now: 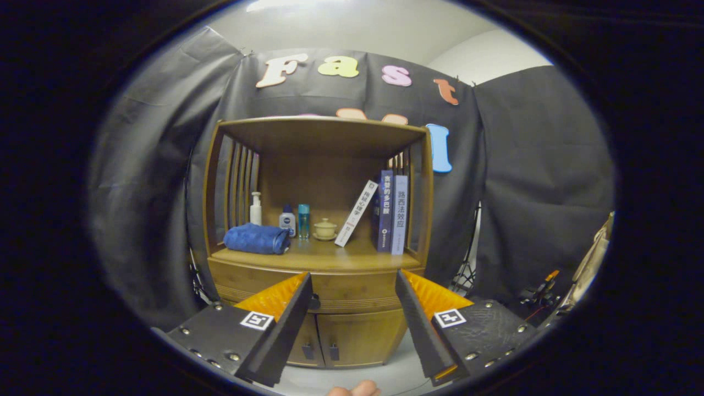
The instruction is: Pull open the drawer, take out the items inside it, and place them on the countertop above the cabinet.
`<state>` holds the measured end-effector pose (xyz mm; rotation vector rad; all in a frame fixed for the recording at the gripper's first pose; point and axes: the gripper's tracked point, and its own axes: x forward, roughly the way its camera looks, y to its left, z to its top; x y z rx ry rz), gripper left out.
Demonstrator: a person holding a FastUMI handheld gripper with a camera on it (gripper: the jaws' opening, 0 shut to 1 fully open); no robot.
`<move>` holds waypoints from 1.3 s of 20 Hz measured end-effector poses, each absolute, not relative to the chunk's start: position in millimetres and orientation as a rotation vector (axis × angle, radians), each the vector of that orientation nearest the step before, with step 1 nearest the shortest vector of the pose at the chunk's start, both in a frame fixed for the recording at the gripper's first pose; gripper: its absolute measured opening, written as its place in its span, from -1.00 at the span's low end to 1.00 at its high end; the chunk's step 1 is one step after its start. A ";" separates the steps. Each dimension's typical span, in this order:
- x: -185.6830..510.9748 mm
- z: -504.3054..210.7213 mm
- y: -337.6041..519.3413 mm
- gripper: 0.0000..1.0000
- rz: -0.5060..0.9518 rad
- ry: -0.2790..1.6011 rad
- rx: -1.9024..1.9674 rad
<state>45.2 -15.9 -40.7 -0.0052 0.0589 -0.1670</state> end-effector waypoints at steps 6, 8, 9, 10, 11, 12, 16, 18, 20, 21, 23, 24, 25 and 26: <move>108.3 -74.1 10.4 0.81 -0.075 0.061 0.034; 127.5 -88.1 17.7 0.81 -0.053 0.076 0.063; 137.0 -96.6 21.7 0.81 -0.039 0.091 0.076; 146.2 -105.3 24.8 0.81 -0.036 0.109 0.083; 152.9 -114.8 27.4 0.81 -0.032 0.133 0.086; 162.0 -126.1 29.6 0.81 -0.026 0.155 0.089; 195.3 -168.7 32.1 0.79 -0.026 0.230 0.146; 208.7 -192.7 31.4 0.74 -0.033 0.274 0.172; 220.6 -211.6 30.6 0.56 -0.036 0.308 0.182; 226.1 -218.0 32.9 0.56 -0.025 0.323 0.194; 228.8 -224.5 34.7 0.56 -0.022 0.342 0.198; 229.7 -225.1 35.4 0.44 -0.015 0.341 0.202; 233.2 -225.3 34.2 0.31 -0.021 0.330 0.198; 231.7 -224.6 34.8 0.19 -0.021 0.323 0.206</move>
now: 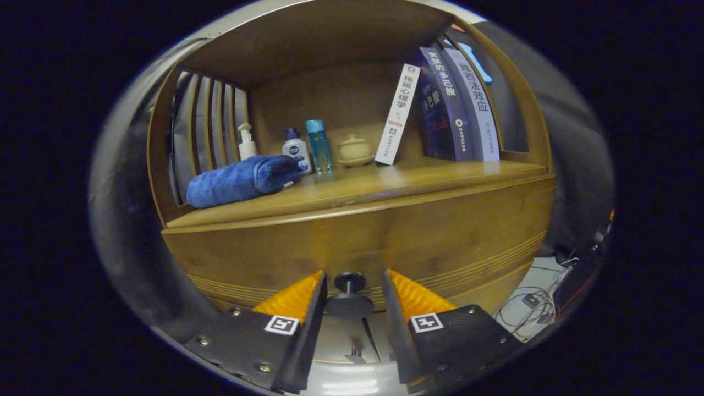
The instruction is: Pull open the drawer, take out the items inside it, and place them on the countertop above the cabinet.
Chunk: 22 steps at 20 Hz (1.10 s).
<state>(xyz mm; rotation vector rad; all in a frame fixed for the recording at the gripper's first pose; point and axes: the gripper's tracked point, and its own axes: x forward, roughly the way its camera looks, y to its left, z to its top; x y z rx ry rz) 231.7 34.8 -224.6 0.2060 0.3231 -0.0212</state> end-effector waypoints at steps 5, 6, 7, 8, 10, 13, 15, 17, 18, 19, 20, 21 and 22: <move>231.1 -225.1 41.6 -0.27 0.009 0.318 0.250; 226.2 -221.8 42.0 -0.27 0.017 0.323 0.237; 225.2 -221.9 41.1 -0.34 0.018 0.330 0.231; 230.2 -224.6 41.9 -0.41 0.015 0.335 0.234; 228.6 -225.2 42.6 -0.41 0.008 0.345 0.233; 218.9 -223.6 42.5 -0.41 0.002 0.358 0.224; 211.1 -222.5 42.8 -0.41 -0.007 0.360 0.230; 201.8 -222.7 42.9 -0.42 -0.015 0.369 0.223; 197.7 -222.1 43.0 -0.41 -0.019 0.369 0.218; 192.6 -221.2 42.5 -0.41 -0.022 0.371 0.221; 186.5 -221.1 42.6 -0.41 -0.025 0.371 0.224; 180.2 -220.5 42.4 -0.41 -0.031 0.371 0.230; 172.9 -220.2 42.2 -0.41 -0.039 0.371 0.233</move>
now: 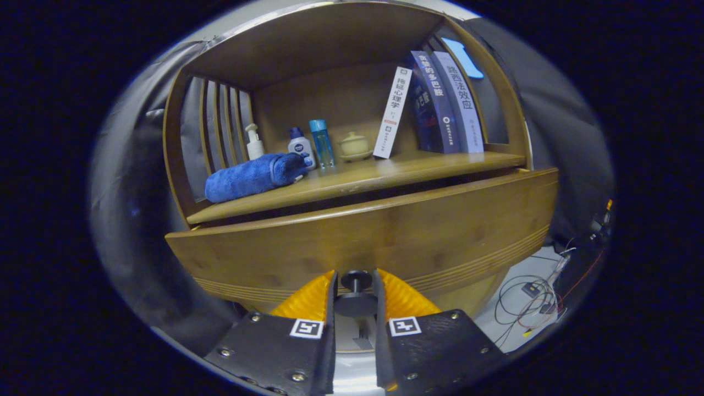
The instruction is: Pull open the drawer, take out the items inside it, and place them on the countertop above the cabinet.
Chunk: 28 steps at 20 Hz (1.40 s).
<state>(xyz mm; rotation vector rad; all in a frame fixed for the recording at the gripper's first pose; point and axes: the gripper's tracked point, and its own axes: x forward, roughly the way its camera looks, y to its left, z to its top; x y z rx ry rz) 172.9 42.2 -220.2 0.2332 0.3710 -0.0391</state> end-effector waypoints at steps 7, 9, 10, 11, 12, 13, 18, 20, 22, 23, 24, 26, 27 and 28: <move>117.8 -214.2 41.5 -0.42 -0.090 0.370 0.231; 105.2 -213.7 42.3 -0.42 -0.100 0.377 0.229; 99.6 -214.3 42.3 -0.42 -0.106 0.380 0.224; 93.7 -214.7 41.8 -0.42 -0.113 0.385 0.222; 86.5 -217.0 41.7 -0.42 -0.118 0.392 0.220; 81.0 -214.8 41.2 -0.42 -0.121 0.385 0.225; 46.1 -147.8 12.2 -0.99 -0.171 0.143 0.304; 33.6 -134.0 -5.9 -0.98 -0.232 0.080 0.363; 18.9 -133.3 -14.7 -0.98 -0.260 0.077 0.331; 14.2 -132.3 -14.4 -0.99 -0.266 0.087 0.308; 10.9 -130.6 -14.6 -0.99 -0.271 0.098 0.287; 9.3 -125.2 -13.9 -0.99 -0.274 0.108 0.262; 12.5 -120.4 -10.6 -0.99 -0.266 0.112 0.251; 17.1 -118.8 -7.0 -0.98 -0.257 0.121 0.235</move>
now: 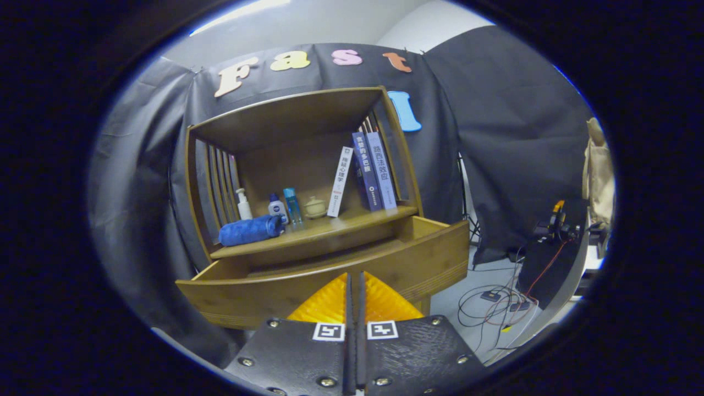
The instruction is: Pull open the drawer, take out the items inside it, and place them on the countertop above the cabinet.
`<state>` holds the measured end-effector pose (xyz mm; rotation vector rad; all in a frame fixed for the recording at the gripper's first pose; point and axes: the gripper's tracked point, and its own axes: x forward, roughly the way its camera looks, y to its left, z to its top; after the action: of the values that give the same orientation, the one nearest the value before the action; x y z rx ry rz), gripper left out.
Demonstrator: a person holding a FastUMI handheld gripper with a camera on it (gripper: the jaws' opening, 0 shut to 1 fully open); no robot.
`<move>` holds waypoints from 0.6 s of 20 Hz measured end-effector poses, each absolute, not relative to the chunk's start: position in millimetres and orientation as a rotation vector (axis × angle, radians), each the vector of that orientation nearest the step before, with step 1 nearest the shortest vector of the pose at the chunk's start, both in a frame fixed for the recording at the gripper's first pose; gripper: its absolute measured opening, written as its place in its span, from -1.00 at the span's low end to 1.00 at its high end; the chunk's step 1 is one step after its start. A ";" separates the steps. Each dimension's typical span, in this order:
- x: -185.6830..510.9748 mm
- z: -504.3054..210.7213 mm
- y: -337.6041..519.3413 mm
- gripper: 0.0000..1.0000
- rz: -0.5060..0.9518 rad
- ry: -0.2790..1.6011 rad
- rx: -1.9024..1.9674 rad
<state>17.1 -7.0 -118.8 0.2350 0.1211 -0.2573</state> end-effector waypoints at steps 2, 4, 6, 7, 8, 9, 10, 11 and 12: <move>32.7 -113.3 3.2 -0.98 -0.228 0.155 0.200; 58.0 -108.5 15.2 -0.98 -0.195 0.195 0.170; 82.5 -105.6 23.4 -0.97 -0.182 0.238 0.154; 99.1 -105.1 22.5 -0.97 -0.191 0.263 0.143; 110.9 -103.7 18.7 -0.77 -0.219 0.296 0.130; 121.5 -105.5 16.2 -0.57 -0.239 0.332 0.115; 132.2 -106.7 14.5 -0.37 -0.260 0.373 0.112; 144.0 -109.1 12.8 -0.16 -0.275 0.409 0.108; 152.7 -110.4 9.5 -0.03 -0.296 0.446 0.107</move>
<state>152.7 9.5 -110.4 0.1073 0.4463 -0.2957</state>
